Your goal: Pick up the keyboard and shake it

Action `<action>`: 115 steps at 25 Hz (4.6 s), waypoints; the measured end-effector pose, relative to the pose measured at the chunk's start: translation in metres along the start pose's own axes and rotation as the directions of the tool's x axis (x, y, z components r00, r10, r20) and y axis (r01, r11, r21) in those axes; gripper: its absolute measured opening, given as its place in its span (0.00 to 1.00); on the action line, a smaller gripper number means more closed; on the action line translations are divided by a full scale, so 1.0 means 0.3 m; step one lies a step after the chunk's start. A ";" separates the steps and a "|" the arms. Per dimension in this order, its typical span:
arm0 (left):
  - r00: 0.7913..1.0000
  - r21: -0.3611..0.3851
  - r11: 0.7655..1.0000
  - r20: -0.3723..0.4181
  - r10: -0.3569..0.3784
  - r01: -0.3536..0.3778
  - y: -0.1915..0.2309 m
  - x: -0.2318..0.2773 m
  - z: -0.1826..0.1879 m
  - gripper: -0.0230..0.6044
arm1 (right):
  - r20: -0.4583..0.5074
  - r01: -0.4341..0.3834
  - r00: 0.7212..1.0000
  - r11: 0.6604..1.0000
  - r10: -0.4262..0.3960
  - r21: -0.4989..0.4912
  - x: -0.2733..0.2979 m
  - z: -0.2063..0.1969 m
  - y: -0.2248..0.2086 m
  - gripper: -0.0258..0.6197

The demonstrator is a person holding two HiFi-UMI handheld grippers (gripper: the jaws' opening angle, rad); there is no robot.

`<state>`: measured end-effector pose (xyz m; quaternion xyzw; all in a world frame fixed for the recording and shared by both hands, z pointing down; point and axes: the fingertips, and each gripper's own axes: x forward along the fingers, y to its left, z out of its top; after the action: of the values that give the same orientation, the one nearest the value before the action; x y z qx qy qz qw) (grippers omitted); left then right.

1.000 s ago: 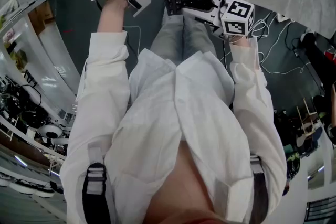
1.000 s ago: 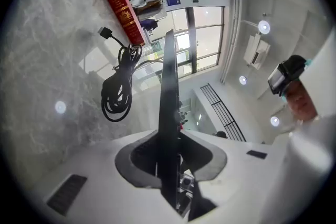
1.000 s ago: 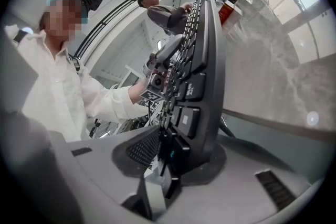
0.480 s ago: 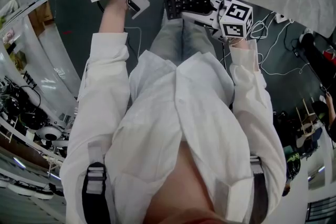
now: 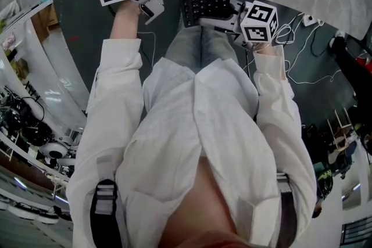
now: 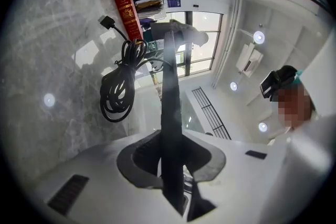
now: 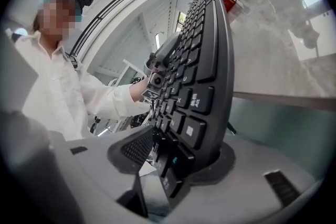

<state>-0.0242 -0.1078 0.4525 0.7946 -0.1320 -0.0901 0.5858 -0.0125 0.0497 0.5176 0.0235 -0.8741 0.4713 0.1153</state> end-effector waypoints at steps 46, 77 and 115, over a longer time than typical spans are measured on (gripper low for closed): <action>0.991 0.096 0.987 -0.056 -0.122 0.127 -0.179 0.032 0.043 0.19 | 0.241 0.096 0.968 0.991 -0.072 -0.089 -0.237 0.492 -0.022 0.43; 0.973 0.124 0.966 -0.072 -0.220 0.228 -0.263 0.043 0.071 0.19 | 0.424 0.044 0.905 0.988 0.023 -0.149 -0.281 0.908 0.031 0.43; 0.977 0.391 0.896 -0.074 -0.199 0.212 -0.431 0.042 0.097 0.19 | 0.498 0.100 0.866 0.961 0.044 -0.259 -0.344 0.991 0.247 0.22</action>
<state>-0.0074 -0.1022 0.3205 0.9074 -0.0535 -0.1103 0.4019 0.0235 -0.1626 0.2766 0.1410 -0.9307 0.3208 -0.1053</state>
